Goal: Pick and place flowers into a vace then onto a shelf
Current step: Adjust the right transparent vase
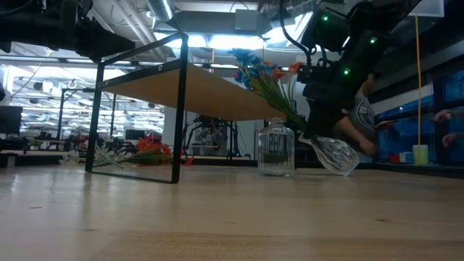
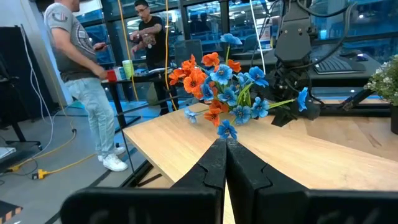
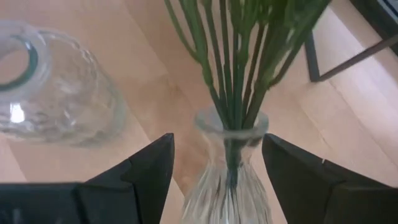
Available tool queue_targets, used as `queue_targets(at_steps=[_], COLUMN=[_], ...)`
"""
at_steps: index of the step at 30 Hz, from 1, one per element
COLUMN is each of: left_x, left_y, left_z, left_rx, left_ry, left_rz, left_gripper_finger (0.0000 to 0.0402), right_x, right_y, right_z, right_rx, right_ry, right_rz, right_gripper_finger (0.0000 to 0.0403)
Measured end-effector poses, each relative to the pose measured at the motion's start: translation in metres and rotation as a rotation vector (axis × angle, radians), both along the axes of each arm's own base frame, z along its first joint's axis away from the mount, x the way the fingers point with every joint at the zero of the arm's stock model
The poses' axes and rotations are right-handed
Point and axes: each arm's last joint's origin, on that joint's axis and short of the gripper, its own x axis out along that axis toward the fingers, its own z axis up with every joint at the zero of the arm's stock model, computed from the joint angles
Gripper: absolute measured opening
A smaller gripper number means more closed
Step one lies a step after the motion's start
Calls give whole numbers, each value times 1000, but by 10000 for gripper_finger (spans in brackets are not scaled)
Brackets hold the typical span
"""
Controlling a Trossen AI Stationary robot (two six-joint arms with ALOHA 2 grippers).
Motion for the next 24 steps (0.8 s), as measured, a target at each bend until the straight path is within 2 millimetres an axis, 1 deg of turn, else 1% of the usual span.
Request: queue_targets(at_steps=[8,15,18,24], left_x=[0,0,0,0], left_y=[0,0,0,0], left_z=[0,0,0,0], left_rx=[0,0,0,0], left_ry=[0,0,0,0], left_rz=[0,0,0,0], left_gripper_finger=[4,4,4,4], right_x=[5,4,4,4], right_y=[-8,-13,-13,-13], right_z=[-8,-8,-8,-8], right_rx=[-17,-20,-21,-20], right_ry=[21,22,23,23], right_rz=[3,-15,-15,-14], right_gripper_finger=[244,241,220,142])
